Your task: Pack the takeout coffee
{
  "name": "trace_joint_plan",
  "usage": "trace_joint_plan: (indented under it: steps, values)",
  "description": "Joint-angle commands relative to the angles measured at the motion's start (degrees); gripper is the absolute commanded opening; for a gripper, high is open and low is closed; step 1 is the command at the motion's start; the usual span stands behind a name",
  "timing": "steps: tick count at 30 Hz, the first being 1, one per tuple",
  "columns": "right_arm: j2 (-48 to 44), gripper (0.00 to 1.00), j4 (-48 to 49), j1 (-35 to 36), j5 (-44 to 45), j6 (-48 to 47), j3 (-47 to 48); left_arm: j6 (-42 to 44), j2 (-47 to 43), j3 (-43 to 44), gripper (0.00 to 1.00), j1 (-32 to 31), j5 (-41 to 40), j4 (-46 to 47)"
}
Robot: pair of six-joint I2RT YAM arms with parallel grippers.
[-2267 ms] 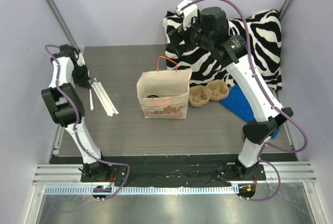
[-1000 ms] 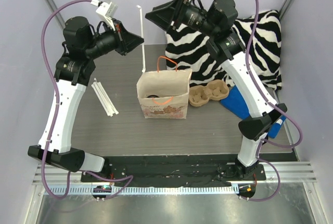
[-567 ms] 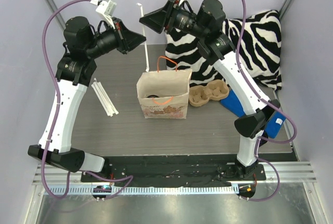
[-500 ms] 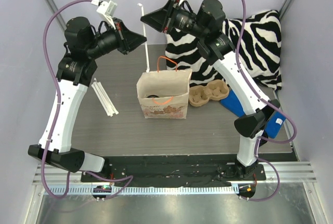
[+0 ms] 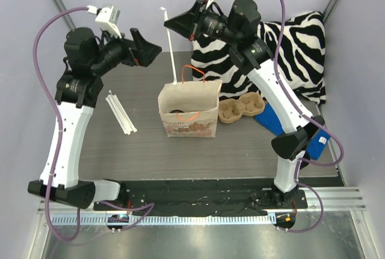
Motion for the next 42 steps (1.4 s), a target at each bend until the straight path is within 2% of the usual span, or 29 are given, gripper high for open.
trace_joint_plan:
  steps: [1, 2, 5, 7, 11, 14, 18, 24, 36, 42]
  values:
    - [-6.59, 0.01, -3.22, 0.35, -2.31, -7.88, -0.76, 5.07, -5.91, -3.81, 1.0, 1.67, -6.07, -5.24]
    - [-7.3, 0.01, -4.45, 0.35, -3.01, -12.68, -1.55, 4.89, -6.78, -5.13, 1.0, 3.59, -6.68, -5.94]
    - [-11.07, 0.01, -7.18, 0.43, -4.07, -19.55, -7.78, 2.88, -7.06, -6.89, 1.0, 9.21, -8.34, -8.04]
    - [-11.96, 0.01, -8.33, 0.61, -6.18, -21.25, -11.3, 2.0, -6.7, -7.51, 1.0, 11.07, -11.07, -8.93]
    - [-14.5, 0.01, -7.02, 0.96, -8.12, -25.29, -16.92, -0.82, -8.11, -11.72, 1.0, 16.17, -9.59, -6.83]
    - [-16.0, 0.01, -3.94, 0.96, -10.22, -29.51, -23.43, 0.23, -8.81, -12.26, 1.0, 16.71, -10.11, -7.44]
    - [-20.56, 0.01, 4.82, 0.96, -12.69, -32.67, -35.44, 1.64, -8.29, -11.29, 1.0, 16.88, -10.38, -7.97]
    - [-23.56, 0.01, 6.09, 0.87, -13.3, -38.03, -44.52, 2.78, -8.11, -11.2, 1.0, 16.88, -10.91, -9.2]
    - [-24.44, 0.01, 5.12, 0.79, -15.15, -47.17, -53.58, 2.79, -7.23, -10.67, 1.0, 16.88, -9.68, -9.46]
    - [-22.78, 0.01, 3.19, 0.61, -15.06, -49.73, -54.03, 2.78, -7.76, -11.38, 1.0, 16.8, -8.98, -9.46]
